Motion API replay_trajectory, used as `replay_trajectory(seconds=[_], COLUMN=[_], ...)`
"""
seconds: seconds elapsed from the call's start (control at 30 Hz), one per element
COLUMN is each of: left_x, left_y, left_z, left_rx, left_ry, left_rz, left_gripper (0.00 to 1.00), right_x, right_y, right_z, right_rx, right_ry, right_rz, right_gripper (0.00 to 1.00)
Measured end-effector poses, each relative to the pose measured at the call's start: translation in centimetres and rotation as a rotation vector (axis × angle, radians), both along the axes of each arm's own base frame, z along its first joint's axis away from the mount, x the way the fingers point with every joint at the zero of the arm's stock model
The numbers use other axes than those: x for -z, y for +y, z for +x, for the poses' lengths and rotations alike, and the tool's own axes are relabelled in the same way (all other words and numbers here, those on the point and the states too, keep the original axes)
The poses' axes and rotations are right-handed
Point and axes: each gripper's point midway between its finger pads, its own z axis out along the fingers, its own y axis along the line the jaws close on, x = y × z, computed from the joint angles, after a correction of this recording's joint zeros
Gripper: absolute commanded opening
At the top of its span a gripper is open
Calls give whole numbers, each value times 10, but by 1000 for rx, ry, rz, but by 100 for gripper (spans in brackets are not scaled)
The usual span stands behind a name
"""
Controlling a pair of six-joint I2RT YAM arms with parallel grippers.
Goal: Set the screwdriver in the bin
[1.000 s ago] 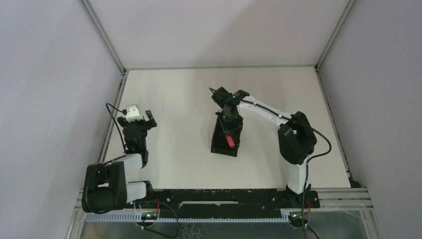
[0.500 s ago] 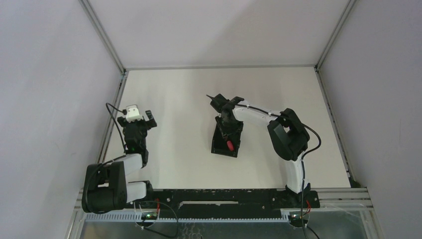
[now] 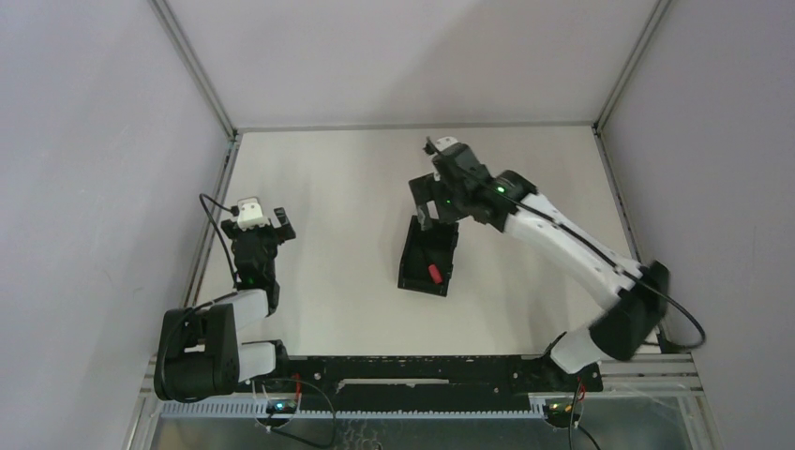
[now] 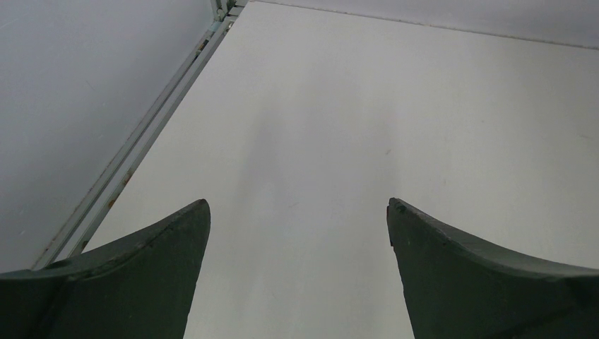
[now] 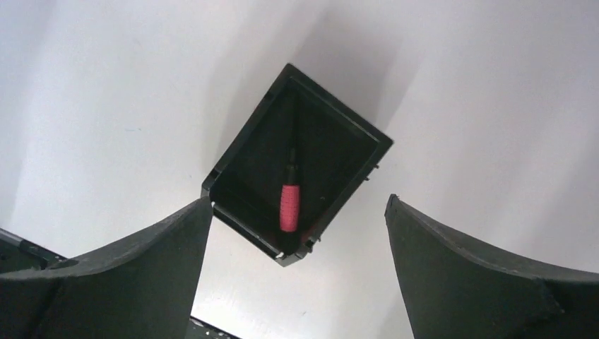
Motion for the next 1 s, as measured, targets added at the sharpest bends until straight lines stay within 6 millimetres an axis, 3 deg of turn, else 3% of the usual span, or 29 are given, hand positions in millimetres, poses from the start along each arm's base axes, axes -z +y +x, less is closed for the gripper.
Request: replay_trajectory(seconds=[0.1,0.2,0.3,0.5,0.63,0.83,1.0], left_x=[0,0,0,0,0,0,0], left_y=[0,0,0,0,0,0,0], left_z=[0,0,0,0,0,0,0], left_rx=[0,0,0,0,0,0,0], left_ry=[0,0,0,0,0,0,0], left_rz=[0,0,0,0,0,0,0], left_gripper=[100,100,100,100,100,100,100], right_x=[-36,-41,-21,54,81,94,98], right_y=[-14,-31,-49,-93,-118,-143,-145], right_z=[-6,-14,-19,-41,-57,-64,-68], right_rx=[-12,-10,11,82,154,297,348], right_ry=[-129,-197,-227,-212,-248,-311,-321], right_rz=[82,137,164,159,212,335,401], right_gripper=[100,100,100,100,100,100,100])
